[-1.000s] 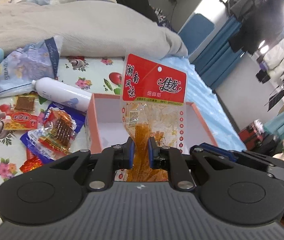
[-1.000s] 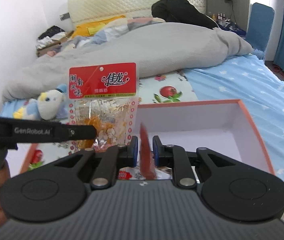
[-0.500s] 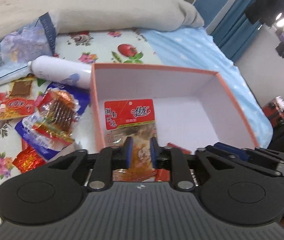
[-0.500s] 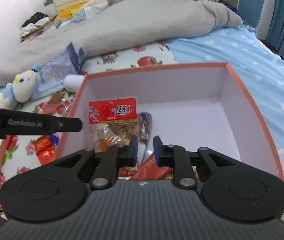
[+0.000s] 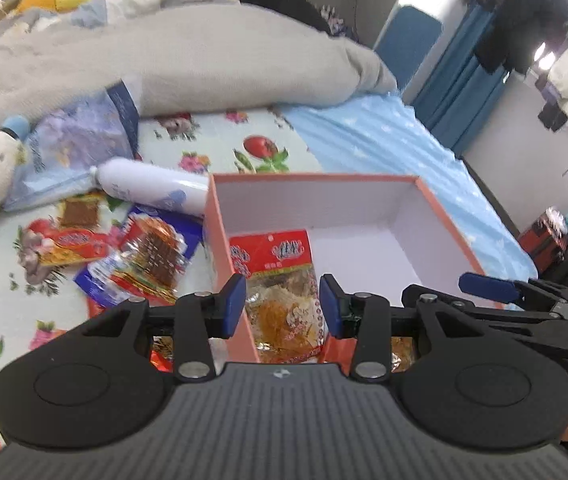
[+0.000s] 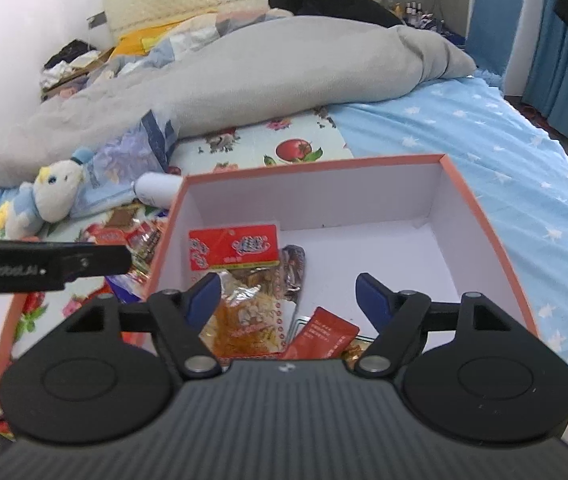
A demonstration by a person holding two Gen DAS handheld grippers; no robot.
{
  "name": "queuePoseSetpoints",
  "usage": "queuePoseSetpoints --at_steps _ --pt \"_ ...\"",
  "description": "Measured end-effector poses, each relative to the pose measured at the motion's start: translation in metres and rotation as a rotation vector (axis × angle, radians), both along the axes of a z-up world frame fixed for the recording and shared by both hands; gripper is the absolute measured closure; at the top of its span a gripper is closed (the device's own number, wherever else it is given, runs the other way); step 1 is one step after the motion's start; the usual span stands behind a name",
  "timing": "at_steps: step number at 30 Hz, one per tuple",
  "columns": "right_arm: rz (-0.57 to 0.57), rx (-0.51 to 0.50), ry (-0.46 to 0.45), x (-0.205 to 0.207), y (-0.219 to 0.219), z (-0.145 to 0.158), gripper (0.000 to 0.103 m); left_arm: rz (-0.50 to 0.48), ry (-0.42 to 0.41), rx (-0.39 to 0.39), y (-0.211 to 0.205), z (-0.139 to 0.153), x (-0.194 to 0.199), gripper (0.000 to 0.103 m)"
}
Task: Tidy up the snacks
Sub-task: 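Withdraw both open tools from the box back toward the snack pile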
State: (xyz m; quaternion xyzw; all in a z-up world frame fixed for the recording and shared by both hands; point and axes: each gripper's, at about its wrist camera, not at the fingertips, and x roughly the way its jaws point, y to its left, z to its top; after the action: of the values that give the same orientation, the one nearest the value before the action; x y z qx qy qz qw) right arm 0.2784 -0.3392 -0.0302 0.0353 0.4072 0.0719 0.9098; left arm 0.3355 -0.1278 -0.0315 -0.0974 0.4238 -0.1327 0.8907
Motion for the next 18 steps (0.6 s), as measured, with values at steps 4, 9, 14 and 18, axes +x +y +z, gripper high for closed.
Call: queuePoseSetpoints --at_steps 4,9,14,18 --pt "0.028 0.012 -0.014 -0.013 0.016 0.02 0.027 0.028 -0.027 -0.021 0.018 0.018 -0.016 0.057" --pt "0.056 0.008 -0.049 -0.029 0.033 0.038 0.027 0.049 -0.04 -0.031 0.037 0.029 -0.039 0.057" --pt "0.075 0.001 -0.077 -0.04 0.049 0.047 0.027 0.067 -0.075 -0.02 0.049 0.04 -0.067 0.057" --pt "0.093 0.014 -0.076 -0.049 0.059 0.048 0.027 0.079 -0.086 -0.012 0.061 0.043 -0.084 0.057"
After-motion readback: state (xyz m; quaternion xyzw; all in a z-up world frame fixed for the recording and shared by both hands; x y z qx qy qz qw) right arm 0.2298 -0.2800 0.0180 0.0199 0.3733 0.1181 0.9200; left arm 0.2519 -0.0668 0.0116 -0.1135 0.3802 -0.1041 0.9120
